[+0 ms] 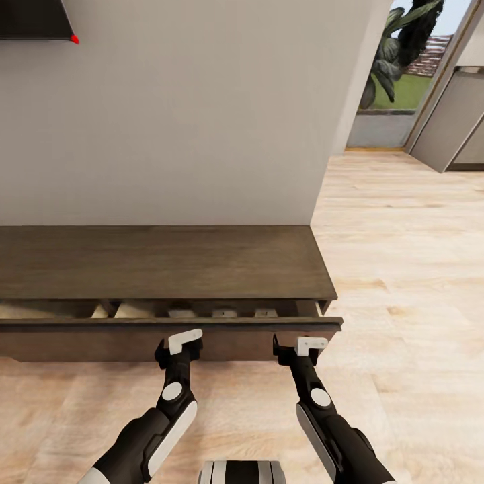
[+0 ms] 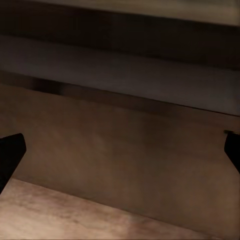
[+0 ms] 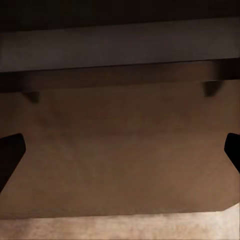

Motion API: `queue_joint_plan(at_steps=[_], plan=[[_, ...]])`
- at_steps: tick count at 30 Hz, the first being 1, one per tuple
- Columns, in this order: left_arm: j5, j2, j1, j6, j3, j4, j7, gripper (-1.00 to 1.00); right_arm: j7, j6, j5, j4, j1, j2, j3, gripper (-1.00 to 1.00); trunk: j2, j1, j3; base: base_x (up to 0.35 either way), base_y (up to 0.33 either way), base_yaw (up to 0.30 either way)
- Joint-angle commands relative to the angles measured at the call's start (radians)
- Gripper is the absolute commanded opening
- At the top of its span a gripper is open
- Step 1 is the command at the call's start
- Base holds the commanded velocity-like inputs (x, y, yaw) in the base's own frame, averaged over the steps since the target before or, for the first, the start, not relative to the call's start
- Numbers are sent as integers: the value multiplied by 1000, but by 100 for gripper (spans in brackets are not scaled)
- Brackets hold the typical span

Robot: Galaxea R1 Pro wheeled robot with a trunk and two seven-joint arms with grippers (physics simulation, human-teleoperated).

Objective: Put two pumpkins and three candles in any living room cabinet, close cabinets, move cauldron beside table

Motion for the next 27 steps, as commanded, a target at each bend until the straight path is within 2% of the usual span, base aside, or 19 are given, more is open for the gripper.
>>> queue_joint_plan(at_steps=[1, 15, 19, 27], plan=[[7, 1, -1, -4, -5, -1, 5, 100, -5, -6, -10, 0, -1, -1, 3, 100, 0, 0, -1, 231, 0, 0], [7, 2, -1, -5, -5, -1, 6, 100, -5, -6, -10, 0, -1, -1, 4, 100, 0, 0, -1, 223, 0, 0], [5, 2, -1, -5, -6, -1, 10, 100, -5, -6, -10, 0, -1, -1, 4, 100, 0, 0, -1, -125, -48, 0], [4, 2, -1, -5, -6, -1, 11, 100, -5, -5, -10, 0, -1, -1, 3, 100, 0, 0, -1, -283, -99, 0]])
